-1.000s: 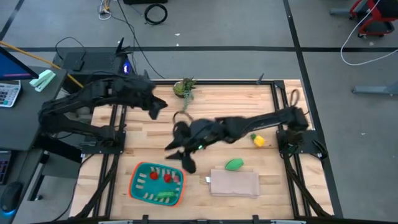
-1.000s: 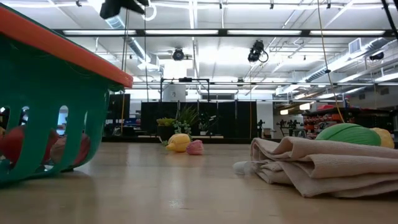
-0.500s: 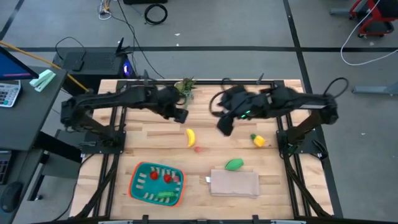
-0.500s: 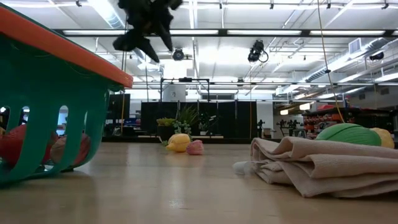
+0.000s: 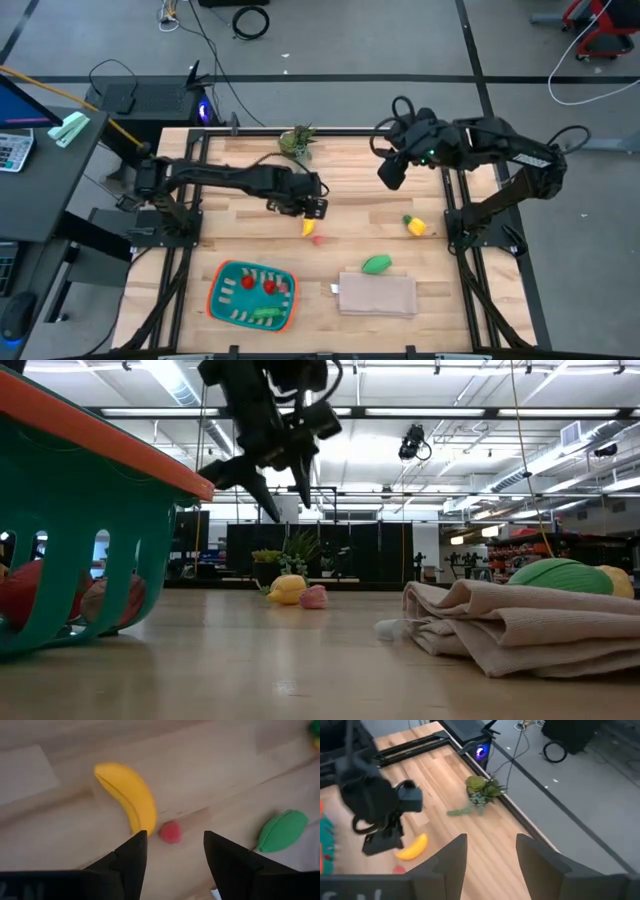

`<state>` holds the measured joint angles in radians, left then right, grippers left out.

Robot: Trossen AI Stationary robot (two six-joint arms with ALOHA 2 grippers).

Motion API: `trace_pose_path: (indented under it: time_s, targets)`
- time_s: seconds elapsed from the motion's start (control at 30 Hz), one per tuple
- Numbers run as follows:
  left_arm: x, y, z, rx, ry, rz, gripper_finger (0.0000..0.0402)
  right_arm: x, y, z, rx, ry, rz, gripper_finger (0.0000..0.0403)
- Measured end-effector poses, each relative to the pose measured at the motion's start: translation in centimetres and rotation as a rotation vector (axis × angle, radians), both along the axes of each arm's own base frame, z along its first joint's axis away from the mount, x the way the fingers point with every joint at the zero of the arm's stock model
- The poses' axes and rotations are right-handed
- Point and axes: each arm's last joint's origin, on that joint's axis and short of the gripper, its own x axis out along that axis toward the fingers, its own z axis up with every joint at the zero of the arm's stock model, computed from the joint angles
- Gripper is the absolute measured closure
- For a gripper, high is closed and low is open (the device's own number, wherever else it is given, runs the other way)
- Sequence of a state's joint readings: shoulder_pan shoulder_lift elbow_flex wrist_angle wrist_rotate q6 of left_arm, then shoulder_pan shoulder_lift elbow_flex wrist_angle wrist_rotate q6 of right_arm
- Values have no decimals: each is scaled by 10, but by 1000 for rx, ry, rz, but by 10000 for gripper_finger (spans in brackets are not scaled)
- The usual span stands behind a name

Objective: Pick and placing Produce into tupperware
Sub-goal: Put the yellow banana into the blue basket

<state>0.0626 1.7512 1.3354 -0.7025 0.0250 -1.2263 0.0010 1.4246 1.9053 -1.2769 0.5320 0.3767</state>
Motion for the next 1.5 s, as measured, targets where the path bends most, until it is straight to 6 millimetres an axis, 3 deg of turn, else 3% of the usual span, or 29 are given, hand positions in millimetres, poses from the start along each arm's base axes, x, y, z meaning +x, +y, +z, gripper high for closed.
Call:
trace_pose_path:
  time_s: [0.2, 0.77, 1.27, 1.5]
  targets:
    - [5, -7, -13, -35, 35, 53, 189, 0, -11, -1, -49, 52, 6, 224]
    - [18, -4, -57, -60, 157, 133, 176, 1, -33, -4, -64, 91, -62, 225]
    - [17, 17, -60, -75, 161, 213, 175, -1, -43, -4, -68, 98, -96, 225]
    - [17, 16, -60, -94, 162, 250, 175, -1, -42, -4, -79, 109, -82, 225]
